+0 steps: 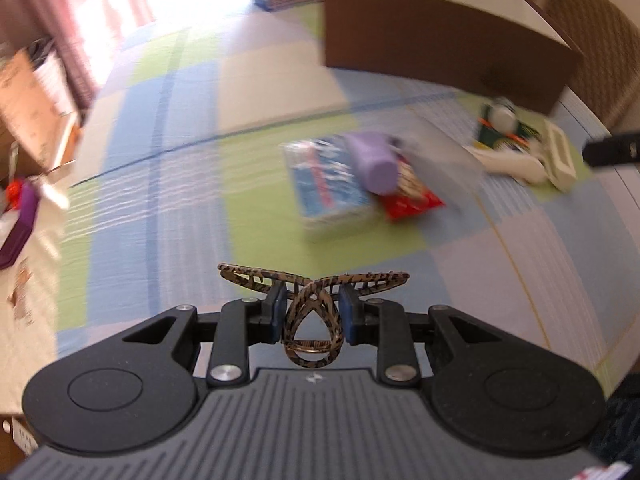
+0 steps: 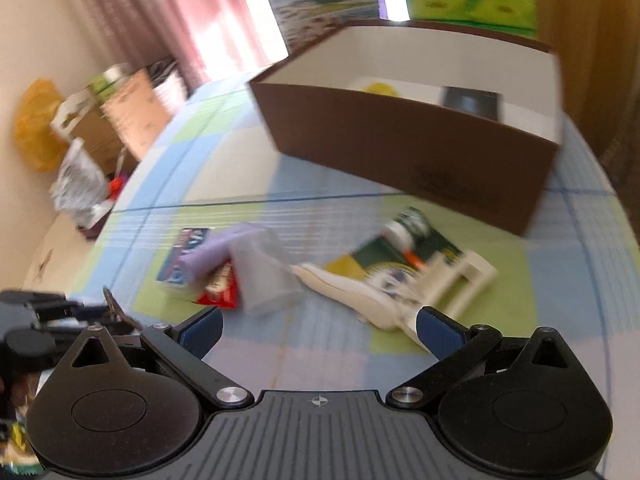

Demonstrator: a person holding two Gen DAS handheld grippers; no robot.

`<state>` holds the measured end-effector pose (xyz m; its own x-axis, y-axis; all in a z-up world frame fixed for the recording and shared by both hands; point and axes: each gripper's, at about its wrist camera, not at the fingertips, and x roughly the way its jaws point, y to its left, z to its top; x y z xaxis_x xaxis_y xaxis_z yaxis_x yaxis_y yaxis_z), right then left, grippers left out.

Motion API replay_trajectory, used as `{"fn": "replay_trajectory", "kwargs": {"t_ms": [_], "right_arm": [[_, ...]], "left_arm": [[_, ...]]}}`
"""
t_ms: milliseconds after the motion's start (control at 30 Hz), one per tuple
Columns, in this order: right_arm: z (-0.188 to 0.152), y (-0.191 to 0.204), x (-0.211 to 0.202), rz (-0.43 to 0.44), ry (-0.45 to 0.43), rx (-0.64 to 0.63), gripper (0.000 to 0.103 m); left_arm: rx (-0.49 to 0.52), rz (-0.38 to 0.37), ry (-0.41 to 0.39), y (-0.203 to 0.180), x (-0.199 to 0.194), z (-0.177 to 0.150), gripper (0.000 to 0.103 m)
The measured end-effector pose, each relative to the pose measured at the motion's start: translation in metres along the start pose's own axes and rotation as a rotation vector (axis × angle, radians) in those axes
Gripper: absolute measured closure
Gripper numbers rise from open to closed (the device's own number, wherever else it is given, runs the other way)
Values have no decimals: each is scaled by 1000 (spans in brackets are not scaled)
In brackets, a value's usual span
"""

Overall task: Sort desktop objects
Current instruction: 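Grasp the brown hair clip with the left tool while the right tool grasps the clear cup, then carry the hair clip and clear cup over the brown box with both tools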

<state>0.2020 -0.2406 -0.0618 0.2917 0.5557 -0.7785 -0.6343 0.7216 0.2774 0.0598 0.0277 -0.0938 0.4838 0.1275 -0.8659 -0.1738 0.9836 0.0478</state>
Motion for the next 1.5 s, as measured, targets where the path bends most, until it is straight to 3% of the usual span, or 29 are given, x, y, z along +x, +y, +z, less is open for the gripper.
{"fn": "replay_trajectory", "kwargs": {"t_ms": [67,167,367,500,1033,1133,1500], "right_arm": [[5,8,12,25,9,-47,3],[9,18,27,63,23,-109,16],[17,31,60,116,65,-208,31],[21,36,77,102,76,-262,33],[30,49,117,64,114,-353,45],[27,51,121,57,123,-375,54],[43,43,78,45,66,-311,55]], "left_arm": [[-38,25,-12,12,-5,3,80],[-83,59,-29,29,-10,6,80],[-175,88,-41,52,-9,16,80],[-194,96,-43,58,-4,26,80],[-144,50,-60,47,15,66,80],[-130,43,-67,43,16,72,80],[-68,-1,-104,24,8,88,80]]}}
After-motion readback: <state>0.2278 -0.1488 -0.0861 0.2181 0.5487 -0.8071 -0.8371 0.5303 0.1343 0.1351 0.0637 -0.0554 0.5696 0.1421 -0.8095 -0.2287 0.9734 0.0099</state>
